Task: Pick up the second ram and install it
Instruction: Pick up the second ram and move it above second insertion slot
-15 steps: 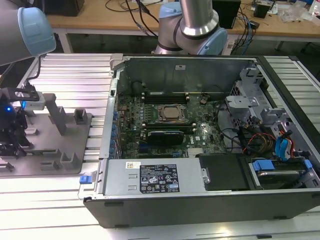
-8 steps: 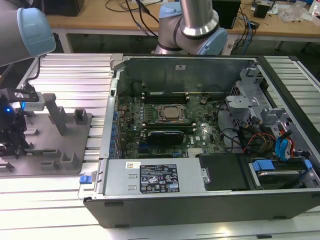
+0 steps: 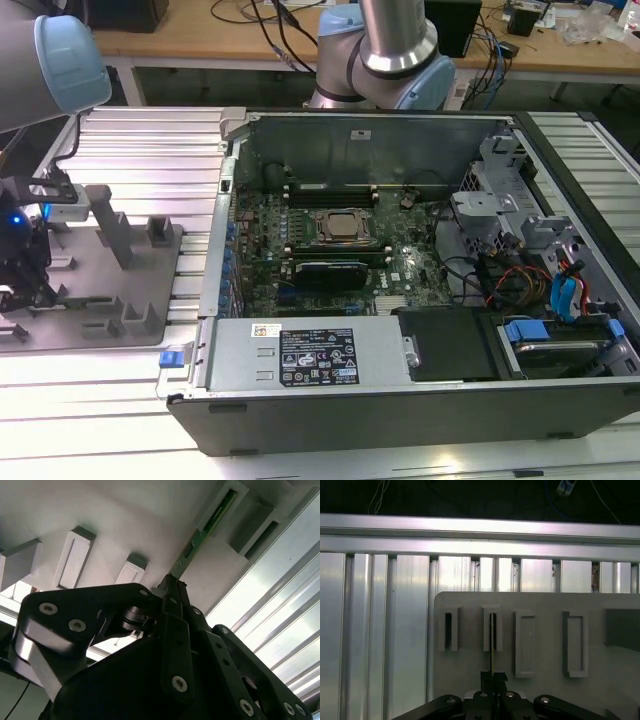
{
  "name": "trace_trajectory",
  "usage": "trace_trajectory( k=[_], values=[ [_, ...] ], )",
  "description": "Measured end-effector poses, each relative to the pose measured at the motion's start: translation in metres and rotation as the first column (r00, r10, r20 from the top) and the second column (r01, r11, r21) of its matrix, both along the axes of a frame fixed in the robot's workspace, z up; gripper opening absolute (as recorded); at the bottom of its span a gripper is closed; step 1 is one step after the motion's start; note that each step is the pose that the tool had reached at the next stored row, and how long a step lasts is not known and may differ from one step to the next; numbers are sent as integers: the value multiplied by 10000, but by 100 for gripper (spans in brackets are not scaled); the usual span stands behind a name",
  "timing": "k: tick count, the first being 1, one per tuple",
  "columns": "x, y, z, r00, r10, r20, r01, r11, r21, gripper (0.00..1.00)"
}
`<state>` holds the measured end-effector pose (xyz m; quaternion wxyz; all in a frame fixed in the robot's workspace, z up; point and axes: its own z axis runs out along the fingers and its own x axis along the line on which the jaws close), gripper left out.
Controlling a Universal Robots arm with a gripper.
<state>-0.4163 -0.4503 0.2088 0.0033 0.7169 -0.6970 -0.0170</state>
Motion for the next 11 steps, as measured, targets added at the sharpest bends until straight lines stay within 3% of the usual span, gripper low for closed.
trace_trajectory(
  k=[7, 9, 11],
  values=[
    [0, 0, 1, 10000, -72, 1, 72, 10000, 1, 9],
    [0, 0, 58, 10000, -73, 0, 73, 10000, 0, 9],
    [0, 0, 62, 10000, -72, 2, 72, 10000, 1, 9]
  ],
)
